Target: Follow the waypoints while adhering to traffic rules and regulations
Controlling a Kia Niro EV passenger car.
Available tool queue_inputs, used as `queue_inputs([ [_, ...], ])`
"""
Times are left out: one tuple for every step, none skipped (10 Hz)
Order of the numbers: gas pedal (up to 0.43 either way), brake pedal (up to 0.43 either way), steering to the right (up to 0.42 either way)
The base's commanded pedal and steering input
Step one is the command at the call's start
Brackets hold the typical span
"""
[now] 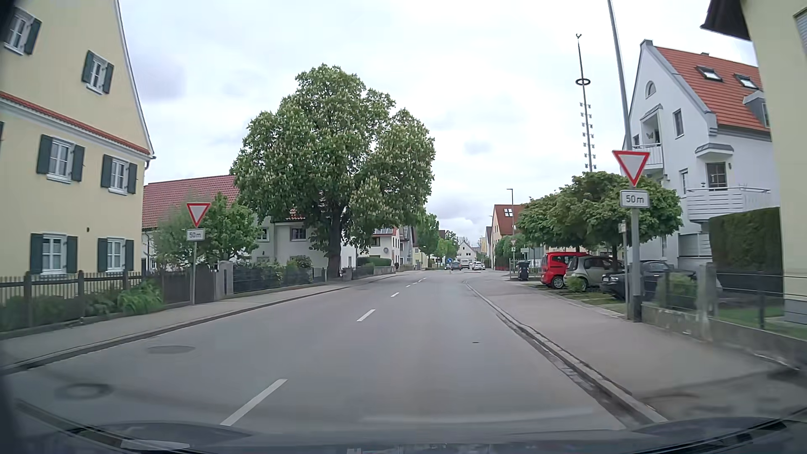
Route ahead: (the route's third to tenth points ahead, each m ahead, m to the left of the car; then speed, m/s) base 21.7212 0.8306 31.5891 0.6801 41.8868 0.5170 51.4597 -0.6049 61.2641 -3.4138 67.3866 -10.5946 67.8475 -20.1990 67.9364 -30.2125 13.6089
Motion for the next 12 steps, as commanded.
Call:
queue_inputs([
  [0.000,0.024,0.000],
  [0.000,0.055,0.000],
  [0.000,0.061,0.000],
  [0.000,0.067,0.000],
  [0.000,0.073,0.000],
  [0.000,0.073,0.000],
  [0.000,0.079,0.000],
  [0.000,0.085,0.000],
  [0.000,0.085,0.000],
  [0.000,0.061,0.000],
  [0.000,0.012,0.000],
  [0.000,0.012,0.001],
])
